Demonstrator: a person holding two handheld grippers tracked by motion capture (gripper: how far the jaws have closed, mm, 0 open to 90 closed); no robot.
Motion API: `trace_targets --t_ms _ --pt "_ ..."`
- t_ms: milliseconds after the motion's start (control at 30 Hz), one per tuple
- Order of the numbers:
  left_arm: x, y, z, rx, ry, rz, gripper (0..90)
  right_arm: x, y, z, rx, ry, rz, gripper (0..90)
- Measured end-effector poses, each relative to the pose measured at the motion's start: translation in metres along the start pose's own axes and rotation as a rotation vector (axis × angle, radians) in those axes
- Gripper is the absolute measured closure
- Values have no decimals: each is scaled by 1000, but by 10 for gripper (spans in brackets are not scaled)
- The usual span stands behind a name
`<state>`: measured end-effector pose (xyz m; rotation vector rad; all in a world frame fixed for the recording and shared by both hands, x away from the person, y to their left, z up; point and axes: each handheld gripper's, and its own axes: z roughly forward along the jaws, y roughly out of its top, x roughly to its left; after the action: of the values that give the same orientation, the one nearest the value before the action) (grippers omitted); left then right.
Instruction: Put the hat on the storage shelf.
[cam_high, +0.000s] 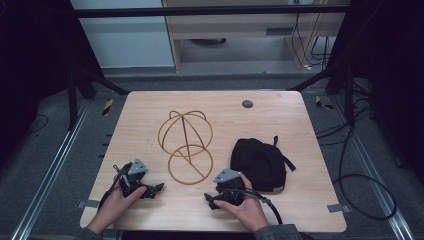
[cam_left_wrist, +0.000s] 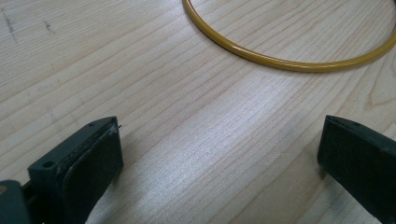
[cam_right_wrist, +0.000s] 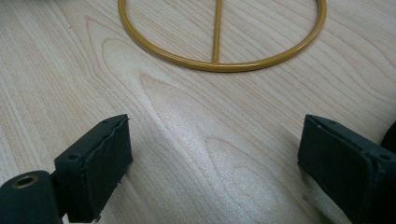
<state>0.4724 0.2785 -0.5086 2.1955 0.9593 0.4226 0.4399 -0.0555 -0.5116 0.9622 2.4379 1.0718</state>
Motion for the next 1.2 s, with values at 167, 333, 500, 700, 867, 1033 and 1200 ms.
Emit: trace_targets --t_ms 167,333,500,700,867,1033,1200 --pt "0 0 0 0 0 0 0 0 0 0 4 -6 8 87" --pt "0 0 0 0 0 1 0 4 2 -5 28 -53 -18 107" --pt "0 0 0 0 0 1 0 6 4 -20 15 -73 2 99" --pt "0 0 0 0 0 0 0 5 6 -52 -35 -186 8 77" --pt "0 0 0 0 0 0 0 4 2 -69 -44 -271 15 79" --pt "0 0 0 0 1 2 0 0 -1 -77 -47 -322 18 75" --pt "0 0 0 0 1 3 0 -9 -4 -87 -72 -359 45 81"
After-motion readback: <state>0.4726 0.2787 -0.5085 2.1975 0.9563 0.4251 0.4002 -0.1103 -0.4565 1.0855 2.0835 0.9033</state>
